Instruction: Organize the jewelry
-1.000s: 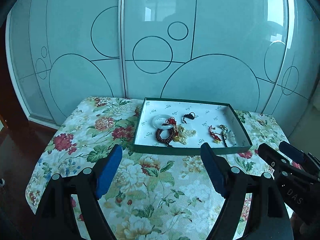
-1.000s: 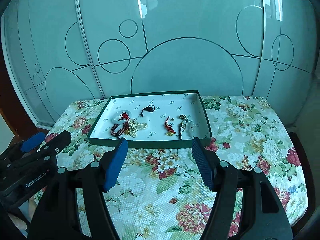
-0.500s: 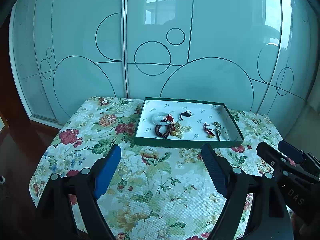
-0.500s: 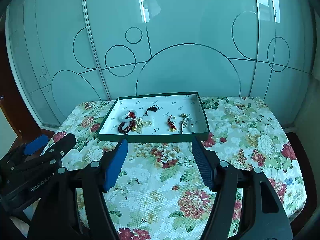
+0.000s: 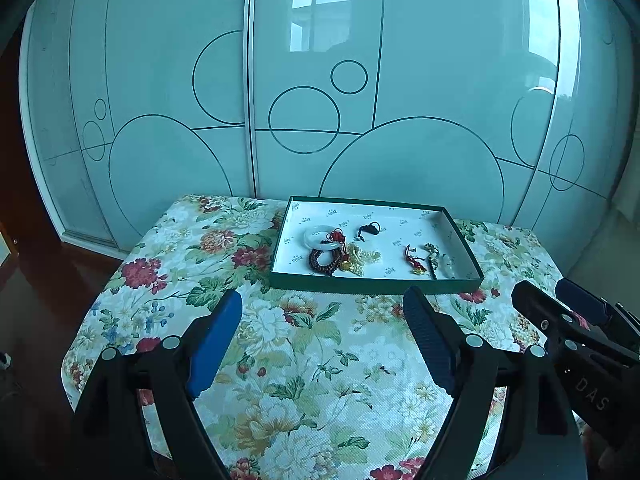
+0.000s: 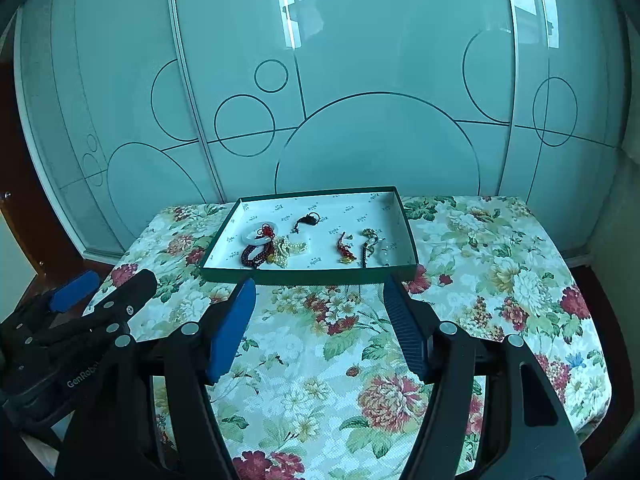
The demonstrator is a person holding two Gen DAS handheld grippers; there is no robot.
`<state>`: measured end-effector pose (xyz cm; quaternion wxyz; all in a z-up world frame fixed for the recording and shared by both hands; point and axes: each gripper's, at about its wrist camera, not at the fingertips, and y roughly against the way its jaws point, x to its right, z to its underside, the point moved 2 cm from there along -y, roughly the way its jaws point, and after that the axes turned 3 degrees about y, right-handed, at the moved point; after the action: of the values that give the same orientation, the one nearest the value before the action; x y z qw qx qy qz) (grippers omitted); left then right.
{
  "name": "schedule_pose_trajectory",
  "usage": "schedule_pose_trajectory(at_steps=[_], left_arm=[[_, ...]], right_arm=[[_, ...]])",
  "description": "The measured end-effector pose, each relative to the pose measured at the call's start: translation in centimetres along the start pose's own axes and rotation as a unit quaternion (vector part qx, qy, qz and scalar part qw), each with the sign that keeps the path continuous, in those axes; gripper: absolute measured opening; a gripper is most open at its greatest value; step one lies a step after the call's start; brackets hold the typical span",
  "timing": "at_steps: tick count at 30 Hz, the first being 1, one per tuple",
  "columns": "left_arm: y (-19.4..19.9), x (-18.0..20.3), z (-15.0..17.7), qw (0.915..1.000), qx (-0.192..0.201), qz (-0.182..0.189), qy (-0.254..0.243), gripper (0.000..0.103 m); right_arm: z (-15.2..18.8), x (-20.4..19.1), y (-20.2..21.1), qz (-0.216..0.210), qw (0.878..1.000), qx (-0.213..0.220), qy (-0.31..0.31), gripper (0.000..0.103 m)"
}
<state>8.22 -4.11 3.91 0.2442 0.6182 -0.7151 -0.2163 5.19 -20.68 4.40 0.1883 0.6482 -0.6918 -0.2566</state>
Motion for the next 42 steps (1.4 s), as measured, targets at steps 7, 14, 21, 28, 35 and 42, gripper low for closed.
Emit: schedule_pose_trajectory(at_steps=[7,14,21,28,35,42], left_arm=[[0.01,-0.03,0.02,1.0,0.0,0.0,0.0,0.082],[0.46,-0.02,0.18,1.0,0.001,0.0,0.002,0.082],[0.55,-0.12,0.21,1.0,0.0,-0.001,0.002,0.082],[0.44,-0.14,0.3,1.0,-0.002,0.0,0.004,0.082],[0.27,-0.27,0.32,1.0,-0.003,-0.005,0.005,0.084],[0.0,-0.28,0.39,0.9998,-0.003,-0.019,0.003,0.085]], right_arm=[[0.03,-0.09,0.13,-0.001,1.0,0.001,0.0,0.066],[-0.09,-0.3,0.43,-0.002,1.0,0.001,0.001,0.066],[-0.05,-0.4,0.47,-0.002,1.0,0.001,0.0,0.066],[-0.08,-0.49,0.57,-0.002,1.0,0.001,0.001,0.066],[-0.12,-0.6,0.57,-0.003,1.0,0.001,0.002,0.066],[-0.05,-0.74,0.48,-0.003,1.0,0.0,0.003,0.066]])
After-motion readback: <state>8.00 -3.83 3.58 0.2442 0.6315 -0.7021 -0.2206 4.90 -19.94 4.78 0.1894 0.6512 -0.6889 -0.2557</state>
